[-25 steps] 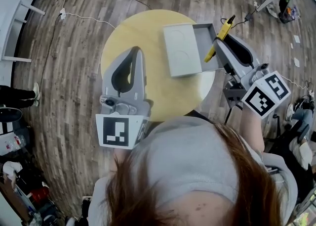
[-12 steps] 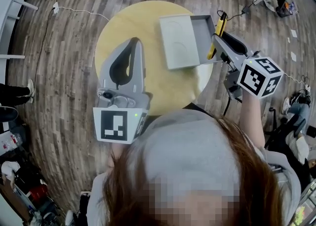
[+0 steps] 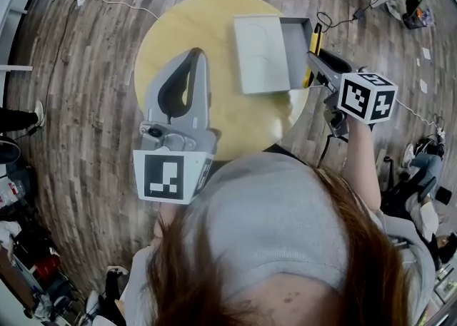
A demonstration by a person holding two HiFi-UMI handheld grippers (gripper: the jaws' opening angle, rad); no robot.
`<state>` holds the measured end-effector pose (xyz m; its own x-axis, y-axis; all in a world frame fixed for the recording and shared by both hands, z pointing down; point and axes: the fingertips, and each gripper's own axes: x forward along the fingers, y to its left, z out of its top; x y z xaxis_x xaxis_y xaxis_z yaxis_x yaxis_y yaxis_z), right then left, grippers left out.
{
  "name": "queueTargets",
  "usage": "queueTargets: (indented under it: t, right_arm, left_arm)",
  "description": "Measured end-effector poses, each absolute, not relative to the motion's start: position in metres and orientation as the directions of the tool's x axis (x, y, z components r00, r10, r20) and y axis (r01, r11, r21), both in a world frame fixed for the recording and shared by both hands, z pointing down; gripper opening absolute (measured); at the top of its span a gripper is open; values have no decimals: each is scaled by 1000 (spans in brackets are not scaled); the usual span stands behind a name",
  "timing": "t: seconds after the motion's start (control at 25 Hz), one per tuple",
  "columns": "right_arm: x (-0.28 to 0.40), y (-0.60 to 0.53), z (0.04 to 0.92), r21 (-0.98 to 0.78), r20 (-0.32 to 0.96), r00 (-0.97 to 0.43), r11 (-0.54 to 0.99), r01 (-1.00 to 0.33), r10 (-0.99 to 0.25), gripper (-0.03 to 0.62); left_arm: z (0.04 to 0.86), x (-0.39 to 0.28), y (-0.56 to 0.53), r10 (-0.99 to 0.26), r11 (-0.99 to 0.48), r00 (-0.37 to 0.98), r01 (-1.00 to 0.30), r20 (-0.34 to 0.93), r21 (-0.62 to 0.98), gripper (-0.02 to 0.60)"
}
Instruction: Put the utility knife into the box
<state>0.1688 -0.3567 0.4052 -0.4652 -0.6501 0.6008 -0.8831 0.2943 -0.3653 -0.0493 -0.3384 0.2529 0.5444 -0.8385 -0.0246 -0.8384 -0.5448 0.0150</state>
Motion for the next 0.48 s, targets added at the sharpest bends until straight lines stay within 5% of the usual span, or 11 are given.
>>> queueTargets:
  t: [0.48]
  right_arm:
    - [165,-372,458,-372,705,-462,274,-887,-538,121]
  left_arm:
    - [262,-66,-343,-871,-492,492,-870,0,22,-6]
